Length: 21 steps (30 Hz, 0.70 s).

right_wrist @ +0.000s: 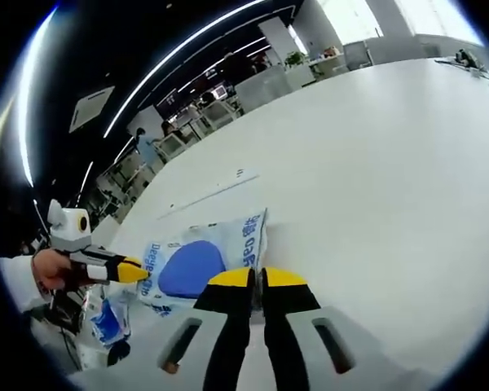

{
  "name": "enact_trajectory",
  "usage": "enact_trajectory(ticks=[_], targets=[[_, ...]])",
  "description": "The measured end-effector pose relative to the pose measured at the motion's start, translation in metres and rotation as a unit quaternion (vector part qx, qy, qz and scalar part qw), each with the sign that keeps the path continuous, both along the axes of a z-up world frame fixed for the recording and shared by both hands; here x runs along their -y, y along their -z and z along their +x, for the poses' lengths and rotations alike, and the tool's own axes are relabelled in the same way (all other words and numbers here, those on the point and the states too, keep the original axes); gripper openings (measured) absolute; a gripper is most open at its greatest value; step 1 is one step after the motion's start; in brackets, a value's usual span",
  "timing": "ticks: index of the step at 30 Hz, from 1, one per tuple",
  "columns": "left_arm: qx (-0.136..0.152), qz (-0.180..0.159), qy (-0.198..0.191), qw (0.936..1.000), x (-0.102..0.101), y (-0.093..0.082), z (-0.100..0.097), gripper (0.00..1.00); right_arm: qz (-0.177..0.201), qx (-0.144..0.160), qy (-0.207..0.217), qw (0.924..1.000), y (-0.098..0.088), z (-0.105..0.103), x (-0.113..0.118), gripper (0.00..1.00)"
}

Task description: Arrange the tabletop items into an orderly group along one side of the table until the central work area is clear of visible clutter.

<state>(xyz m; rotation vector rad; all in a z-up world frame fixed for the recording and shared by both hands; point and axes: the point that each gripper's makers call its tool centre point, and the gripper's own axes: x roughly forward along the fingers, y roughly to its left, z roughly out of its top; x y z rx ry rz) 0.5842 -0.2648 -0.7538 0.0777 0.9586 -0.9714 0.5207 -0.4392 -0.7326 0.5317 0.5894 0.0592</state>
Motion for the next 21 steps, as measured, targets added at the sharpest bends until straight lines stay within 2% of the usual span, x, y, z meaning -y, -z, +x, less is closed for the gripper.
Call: enact_trajectory(ticks=[4, 9, 14, 18, 21], targets=[[0.0, -0.002, 0.004, 1.0, 0.001, -0.001, -0.002, 0.13, -0.001, 0.0, 0.004, 1.0, -0.001, 0.0, 0.001, 0.05], [-0.004, 0.0, 0.002, 1.0, -0.002, -0.001, -0.002, 0.16, -0.002, 0.0, 0.008, 1.0, -0.002, -0.001, 0.004, 0.11], [-0.003, -0.007, -0.002, 1.0, -0.003, -0.007, -0.002, 0.17, -0.003, 0.003, 0.015, 0.9999, -0.005, -0.004, 0.006, 0.13], [-0.003, -0.01, -0.004, 0.9999, -0.004, -0.012, -0.001, 0.2, 0.005, 0.006, 0.023, 0.9997, -0.008, -0.004, 0.007, 0.21], [0.001, -0.008, -0.003, 1.0, -0.006, -0.014, -0.001, 0.21, 0.001, 0.007, 0.023, 0.9997, -0.011, -0.005, 0.007, 0.22]])
